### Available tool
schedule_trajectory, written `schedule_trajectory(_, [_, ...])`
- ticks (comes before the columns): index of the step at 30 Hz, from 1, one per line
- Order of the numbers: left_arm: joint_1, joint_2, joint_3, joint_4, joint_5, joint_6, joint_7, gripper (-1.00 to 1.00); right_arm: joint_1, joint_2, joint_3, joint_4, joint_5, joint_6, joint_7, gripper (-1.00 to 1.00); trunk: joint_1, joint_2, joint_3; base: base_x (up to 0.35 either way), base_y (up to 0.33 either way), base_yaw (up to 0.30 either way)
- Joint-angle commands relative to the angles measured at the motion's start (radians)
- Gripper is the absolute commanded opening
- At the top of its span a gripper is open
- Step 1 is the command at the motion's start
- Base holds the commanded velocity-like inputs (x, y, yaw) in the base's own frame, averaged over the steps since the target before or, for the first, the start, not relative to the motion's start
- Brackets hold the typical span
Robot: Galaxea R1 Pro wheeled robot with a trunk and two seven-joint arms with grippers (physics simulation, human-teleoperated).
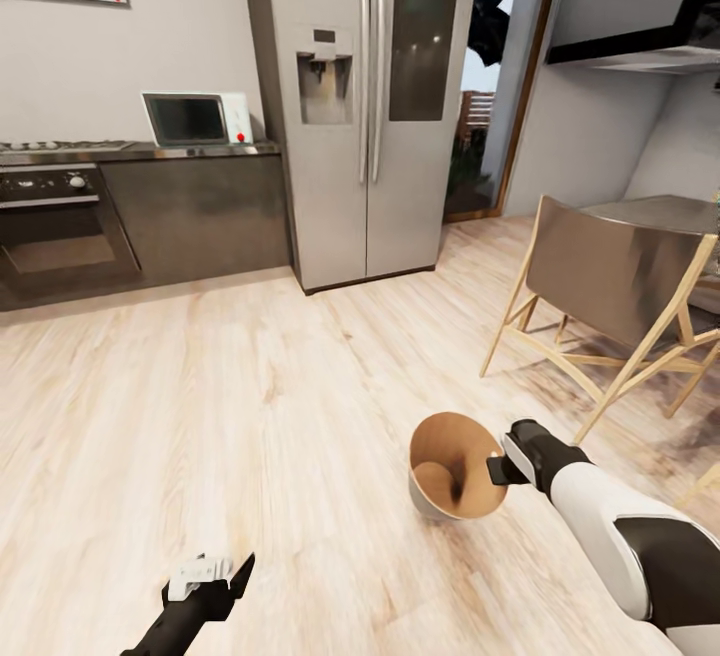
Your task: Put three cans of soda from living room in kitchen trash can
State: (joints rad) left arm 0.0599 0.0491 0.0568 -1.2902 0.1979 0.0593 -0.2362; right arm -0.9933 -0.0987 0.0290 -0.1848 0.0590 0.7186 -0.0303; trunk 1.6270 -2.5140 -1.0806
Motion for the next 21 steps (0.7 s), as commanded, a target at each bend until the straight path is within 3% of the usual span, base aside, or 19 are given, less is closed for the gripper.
schedule_trajectory(1, [0.000, 0.000, 0.000, 0.000, 0.000, 0.000, 0.000, 1.00, 0.003, -0.001, -0.007, -0.001, -0.011, -0.004, 0.003, -1.00, 0.000, 0.000, 0.004, 0.000, 0.000, 0.000])
schedule_trajectory(5, [0.000, 0.000, 0.000, 0.000, 0.000, 0.000, 0.000, 1.00, 0.024, -0.004, -0.008, -0.002, -0.011, -0.015, 0.005, -1.00, -0.002, 0.001, 0.020, 0.000, 0.000, 0.000])
schedule_trajectory(13, [0.000, 0.000, 0.000, 0.000, 0.000, -0.001, 0.001, 1.00, 0.094, -0.008, -0.010, -0.004, -0.010, -0.112, 0.006, -1.00, -0.006, 0.003, 0.050, 0.000, 0.000, 0.000])
schedule_trajectory(15, [0.000, 0.000, 0.000, 0.003, -0.001, -0.001, 0.001, 1.00, 0.127, -0.007, -0.011, -0.004, -0.012, -0.169, 0.009, -1.00, -0.007, 0.004, 0.058, 0.000, 0.000, 0.000])
schedule_trajectory(21, [0.000, 0.000, 0.000, 0.004, -0.002, -0.001, 0.001, 1.00, 0.151, -0.008, -0.013, -0.006, -0.013, -0.198, 0.019, -1.00, -0.009, 0.005, 0.081, 0.000, 0.000, 0.000])
